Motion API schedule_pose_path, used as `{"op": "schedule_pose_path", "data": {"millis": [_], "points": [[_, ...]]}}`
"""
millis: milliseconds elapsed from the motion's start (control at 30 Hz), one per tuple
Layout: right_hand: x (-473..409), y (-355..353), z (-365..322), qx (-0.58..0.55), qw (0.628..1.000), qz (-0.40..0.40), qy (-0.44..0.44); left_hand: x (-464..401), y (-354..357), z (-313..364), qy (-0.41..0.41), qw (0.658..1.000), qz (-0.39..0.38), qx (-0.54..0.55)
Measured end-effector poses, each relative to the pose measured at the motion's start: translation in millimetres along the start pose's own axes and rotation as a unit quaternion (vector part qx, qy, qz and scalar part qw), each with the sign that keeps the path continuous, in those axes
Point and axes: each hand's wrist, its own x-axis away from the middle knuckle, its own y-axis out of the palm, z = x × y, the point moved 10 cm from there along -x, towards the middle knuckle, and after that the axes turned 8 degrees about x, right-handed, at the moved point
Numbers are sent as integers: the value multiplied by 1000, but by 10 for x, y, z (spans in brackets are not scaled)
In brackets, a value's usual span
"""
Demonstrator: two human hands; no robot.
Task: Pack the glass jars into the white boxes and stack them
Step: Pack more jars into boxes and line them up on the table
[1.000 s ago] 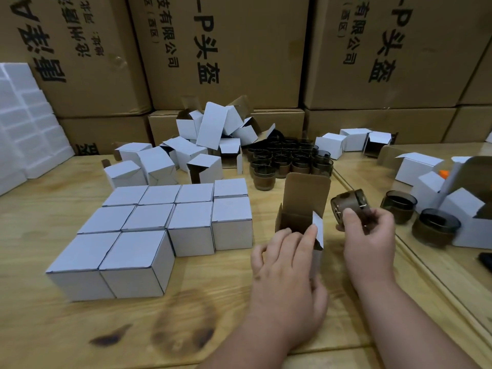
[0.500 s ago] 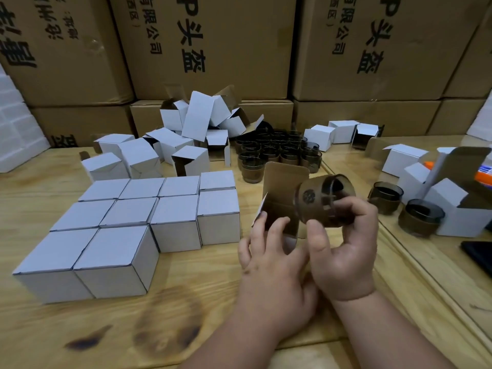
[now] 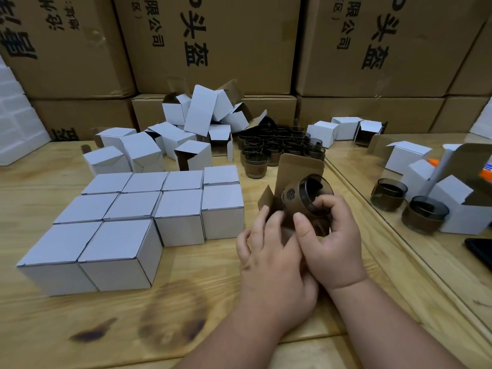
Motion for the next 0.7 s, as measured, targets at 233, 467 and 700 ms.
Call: {"op": "schedule_pose_path", "data": {"millis": [233, 467, 700], "points": [[-13, 44, 72, 54, 998, -24, 27, 9, -21, -47, -12, 999, 14, 32], [-19, 94, 87, 78, 996, -41, 15, 32, -167, -167, -45, 981, 81, 170], [-19, 108, 83, 82, 996, -42, 1, -4, -139, -203, -43, 968, 65, 237]]}}
